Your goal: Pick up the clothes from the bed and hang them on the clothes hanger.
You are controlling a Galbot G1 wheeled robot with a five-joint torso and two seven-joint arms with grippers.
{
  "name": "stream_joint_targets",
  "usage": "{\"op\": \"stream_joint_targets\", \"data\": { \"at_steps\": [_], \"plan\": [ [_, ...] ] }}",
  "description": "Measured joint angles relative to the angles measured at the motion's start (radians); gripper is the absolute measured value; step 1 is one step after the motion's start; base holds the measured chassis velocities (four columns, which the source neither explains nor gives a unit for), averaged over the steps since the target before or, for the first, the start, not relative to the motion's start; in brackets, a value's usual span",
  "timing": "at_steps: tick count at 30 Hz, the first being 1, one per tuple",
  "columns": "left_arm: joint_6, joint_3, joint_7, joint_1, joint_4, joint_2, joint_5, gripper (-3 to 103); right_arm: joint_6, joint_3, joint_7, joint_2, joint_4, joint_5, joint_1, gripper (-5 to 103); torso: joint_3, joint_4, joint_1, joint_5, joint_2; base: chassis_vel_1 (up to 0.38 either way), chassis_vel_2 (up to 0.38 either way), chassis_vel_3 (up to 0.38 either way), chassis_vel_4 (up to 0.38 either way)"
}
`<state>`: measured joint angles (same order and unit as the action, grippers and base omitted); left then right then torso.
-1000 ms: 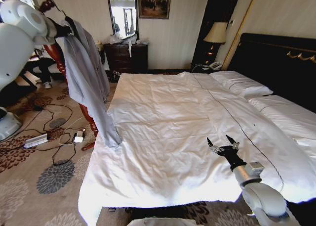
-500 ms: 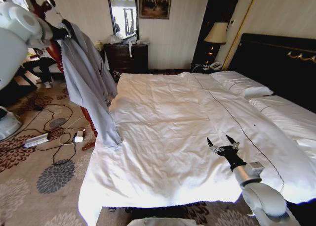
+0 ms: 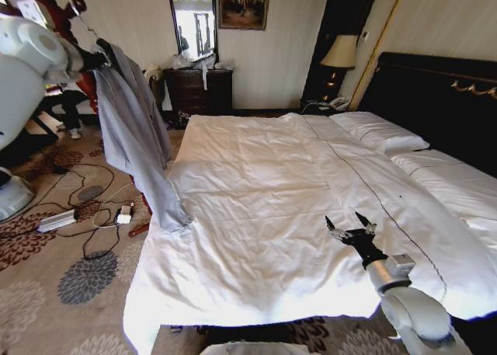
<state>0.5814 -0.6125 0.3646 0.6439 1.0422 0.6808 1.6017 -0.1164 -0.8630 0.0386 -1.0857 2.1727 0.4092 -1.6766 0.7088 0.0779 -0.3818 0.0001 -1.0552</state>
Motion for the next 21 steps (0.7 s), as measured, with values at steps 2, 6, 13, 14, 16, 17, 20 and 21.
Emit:
{"op": "stream_joint_targets", "data": {
  "at_steps": [2, 6, 13, 14, 16, 17, 20, 21],
  "plan": [
    [0.0, 0.014, 0.01, -0.01, 0.011, -0.006, 0.004, 16, 0.0, 0.0, 0.0, 0.0, 0.0, 0.0, 0.0, 100, 0.0, 0.0002, 0.0, 0.0001, 0.0, 0.0, 0.0, 0.0, 0.0],
    [-0.003, 0.035, 0.02, -0.031, 0.037, -0.022, 0.018, 19, 0.0, 0.0, 0.0, 0.0, 0.0, 0.0, 0.0, 100, 0.0, -0.0002, 0.0, -0.0001, 0.0, 0.0, 0.0, 0.0, 0.0],
    [-0.002, 0.053, 0.04, -0.045, 0.062, -0.039, 0.009, 46, 0.0, 0.0, 0.0, 0.0, 0.0, 0.0, 0.0, 100, 0.0, 0.0003, 0.0, 0.0, 0.0, 0.0, 0.0, 0.0, 0.0],
    [-0.002, 0.053, 0.04, -0.045, 0.062, -0.039, 0.009, 46, 0.0, 0.0, 0.0, 0.0, 0.0, 0.0, 0.0, 100, 0.0, 0.0003, 0.0, 0.0, 0.0, 0.0, 0.0, 0.0, 0.0],
    [-0.002, 0.064, 0.049, -0.052, 0.076, -0.045, 0.009, 52, 0.0, 0.0, 0.0, 0.0, 0.0, 0.0, 0.0, 100, 0.0, 0.0003, 0.0, -0.0001, 0.0, 0.0, 0.0, 0.0, 0.0],
    [-0.001, 0.066, 0.052, -0.055, 0.083, -0.05, 0.008, 57, 0.0, 0.0, 0.0, 0.0, 0.0, 0.0, 0.0, 100, 0.0, 0.0001, 0.0, -0.0003, 0.0, 0.0, 0.0, 0.0, 0.0],
    [0.004, 0.069, 0.06, -0.056, 0.101, -0.06, 0.008, 68, 0.0, 0.0, 0.0, 0.0, 0.0, 0.0, 0.0, 100, 0.0, -0.0002, 0.0, -0.0003, 0.0, 0.0, 0.0, 0.0, 0.0],
    [0.009, 0.07, 0.064, -0.056, 0.11, -0.065, 0.008, 74, 0.0, 0.0, 0.0, 0.0, 0.0, 0.0, 0.0, 100, 0.0, 0.0, 0.0, -0.0002, 0.0, 0.0, 0.0, 0.0, 0.0]
  ]
}}
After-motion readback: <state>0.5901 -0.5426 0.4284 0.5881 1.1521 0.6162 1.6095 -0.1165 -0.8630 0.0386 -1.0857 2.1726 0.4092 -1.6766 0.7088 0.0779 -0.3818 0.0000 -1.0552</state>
